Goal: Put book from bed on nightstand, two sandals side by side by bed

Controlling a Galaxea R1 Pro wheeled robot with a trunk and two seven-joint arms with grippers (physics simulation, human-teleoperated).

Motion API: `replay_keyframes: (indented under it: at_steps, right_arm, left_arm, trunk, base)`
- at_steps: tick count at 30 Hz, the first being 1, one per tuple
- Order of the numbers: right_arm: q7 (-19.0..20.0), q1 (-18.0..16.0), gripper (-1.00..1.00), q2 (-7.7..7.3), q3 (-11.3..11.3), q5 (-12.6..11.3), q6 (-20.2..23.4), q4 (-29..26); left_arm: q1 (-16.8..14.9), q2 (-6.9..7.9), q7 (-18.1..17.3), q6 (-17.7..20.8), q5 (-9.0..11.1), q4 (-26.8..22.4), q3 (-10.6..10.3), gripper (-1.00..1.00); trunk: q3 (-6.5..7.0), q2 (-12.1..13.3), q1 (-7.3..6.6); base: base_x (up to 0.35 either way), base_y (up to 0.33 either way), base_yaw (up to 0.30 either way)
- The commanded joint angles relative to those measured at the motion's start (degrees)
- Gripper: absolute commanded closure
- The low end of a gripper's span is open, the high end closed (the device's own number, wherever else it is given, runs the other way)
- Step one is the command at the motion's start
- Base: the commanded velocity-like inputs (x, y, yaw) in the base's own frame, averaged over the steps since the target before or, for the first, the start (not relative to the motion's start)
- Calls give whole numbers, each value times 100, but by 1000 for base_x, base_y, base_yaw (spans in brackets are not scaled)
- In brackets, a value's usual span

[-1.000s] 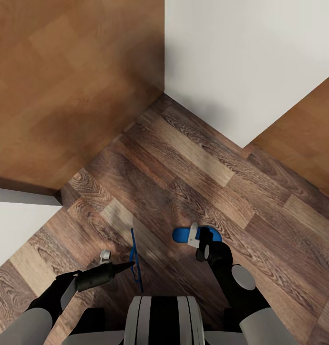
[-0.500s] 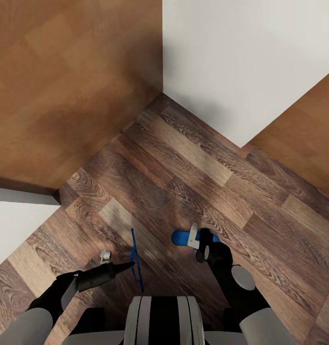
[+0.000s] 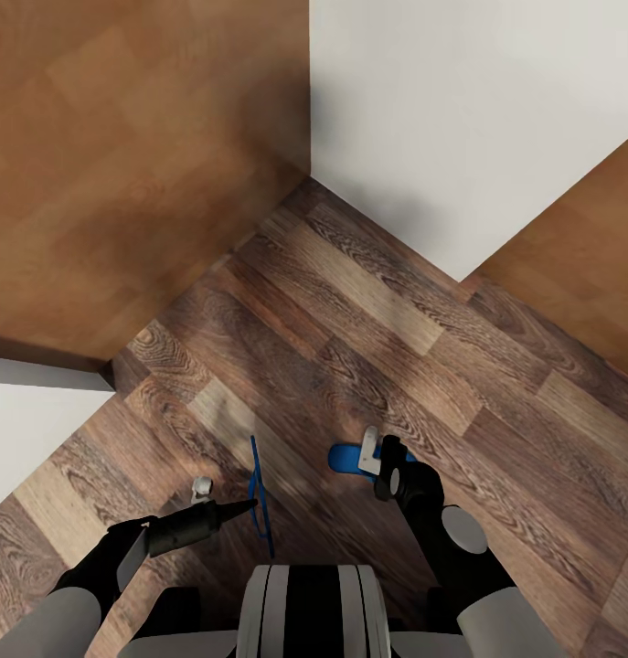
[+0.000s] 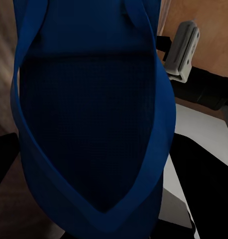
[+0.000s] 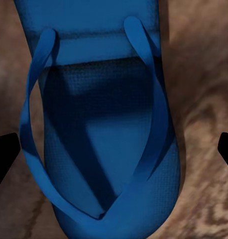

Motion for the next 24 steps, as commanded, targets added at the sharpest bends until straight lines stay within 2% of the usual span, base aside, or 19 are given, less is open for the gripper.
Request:
replay_keyframes:
  at_steps: [1, 6, 9, 19, 20, 24]
  right_arm:
    - [37, -3, -100, 0, 8, 38, 20, -7]
    - [39, 0, -100, 0, 8, 38, 20, -7]
    - [36, 0, -100, 0, 8, 38, 21, -7]
    - [36, -2, -100, 0, 8, 38, 20, -7]
    - [36, -1, 100, 0, 8, 38, 20, -7]
    - [36, -1, 100, 0, 8, 38, 20, -7]
  left_arm:
    - [-1, 0, -22, 59, 9, 0, 4, 100]
    - [-1, 0, -25, 59, 9, 0, 4, 100]
    - [-1, 0, -23, 59, 9, 0, 4, 100]
    - [-1, 0, -26, 59, 9, 0, 4, 100]
    - [-1, 0, -27, 59, 9, 0, 4, 100]
    - [1, 0, -27, 59, 9, 0, 5, 100]
  trunk:
    - [-3, -1, -1]
    - [-3, -1, -1]
    - [-69, -5, 7]
    - [-69, -5, 7]
    - [-69, -5, 7]
    - [-69, -5, 7]
  base:
    - [0, 0, 0]
    - [0, 0, 0]
    - [0, 0, 0]
    - [0, 0, 0]
    - [0, 0, 0]
    - [0, 0, 0]
